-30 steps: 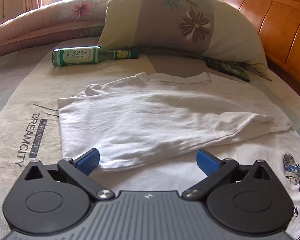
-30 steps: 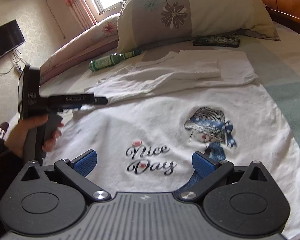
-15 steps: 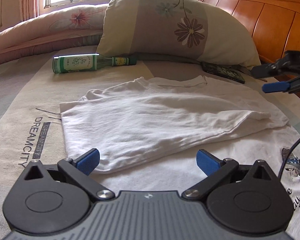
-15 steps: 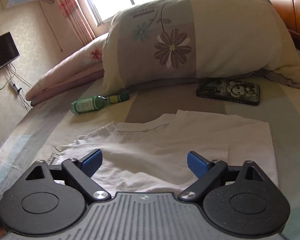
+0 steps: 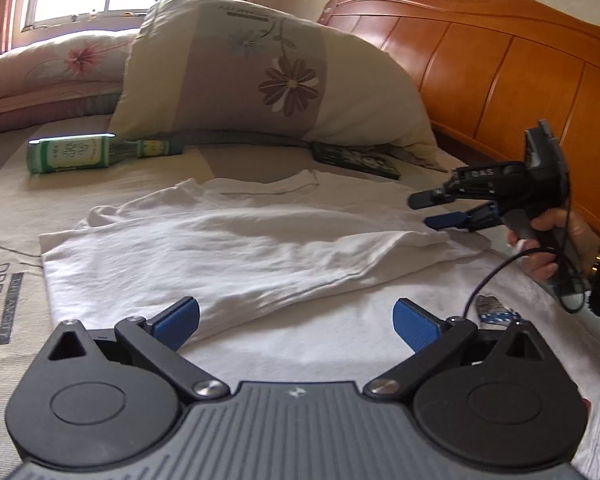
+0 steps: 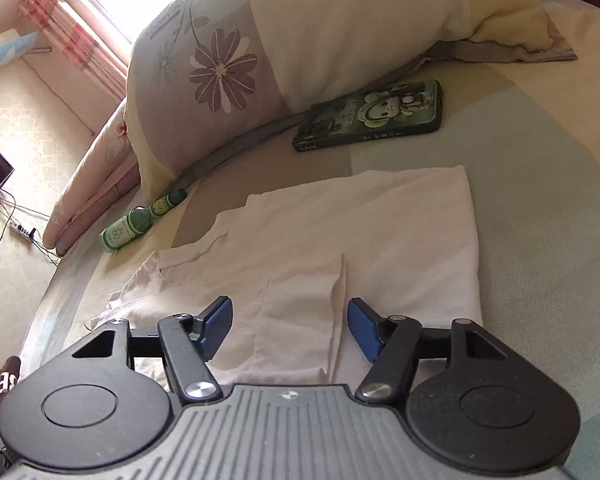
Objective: Fold clothes
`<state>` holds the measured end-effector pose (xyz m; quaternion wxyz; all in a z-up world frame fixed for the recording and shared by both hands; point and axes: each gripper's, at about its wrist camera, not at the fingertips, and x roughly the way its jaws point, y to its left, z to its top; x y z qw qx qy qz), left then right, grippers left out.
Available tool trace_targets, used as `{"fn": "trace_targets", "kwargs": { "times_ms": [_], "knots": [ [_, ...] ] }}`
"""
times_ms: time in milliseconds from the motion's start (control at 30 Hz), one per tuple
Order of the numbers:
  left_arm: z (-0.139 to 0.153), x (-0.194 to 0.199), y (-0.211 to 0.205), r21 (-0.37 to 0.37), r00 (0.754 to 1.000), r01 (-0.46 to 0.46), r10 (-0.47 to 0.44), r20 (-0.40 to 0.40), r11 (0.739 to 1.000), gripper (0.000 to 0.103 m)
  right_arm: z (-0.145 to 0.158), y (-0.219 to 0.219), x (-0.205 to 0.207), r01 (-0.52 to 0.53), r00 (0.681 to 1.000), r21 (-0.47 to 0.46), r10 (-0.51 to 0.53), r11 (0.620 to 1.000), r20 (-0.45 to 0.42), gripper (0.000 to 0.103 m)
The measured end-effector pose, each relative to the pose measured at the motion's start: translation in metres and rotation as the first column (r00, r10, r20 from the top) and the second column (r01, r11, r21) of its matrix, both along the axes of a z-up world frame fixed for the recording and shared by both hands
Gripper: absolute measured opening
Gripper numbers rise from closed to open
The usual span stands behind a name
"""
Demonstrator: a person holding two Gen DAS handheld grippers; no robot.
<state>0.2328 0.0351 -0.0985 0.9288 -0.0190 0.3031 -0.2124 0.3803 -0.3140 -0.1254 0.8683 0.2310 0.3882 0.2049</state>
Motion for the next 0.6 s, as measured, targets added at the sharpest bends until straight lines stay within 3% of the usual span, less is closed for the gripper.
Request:
{"fn": "trace_targets", "kwargs": {
  "times_ms": [233,433,500,600],
  "knots": [
    [-0.029,0.008,-0.015,0.062,0.996,0.059,-0.054,-0.070,0.996,0.102,-0.003,0.003,0.007,0.017,0.999,-0.035,-0.016,0.999,0.029,0.055],
    [-0.028,0.005,-0.014,0.090,0.996,0.069,-0.064,-0.061,0.994,0.102,-0.002,0.004,0.005,0.042,0.999,-0.091,-0.039,0.995,0.038,0.032],
    [-0.026,0.004,-0.013,0.087,0.997,0.061,-0.057,-0.051,0.994,0.102,0.000,0.006,0.004,0.040,0.999,-0.123,-0.035,0.992,0.041,0.010],
    [-0.023,0.005,-0.010,0.085,0.999,0.035,-0.032,-0.042,0.996,0.102,0.005,0.007,0.005,0.040,0.997,-0.139,-0.032,0.990,0.063,0.006]
  ]
}}
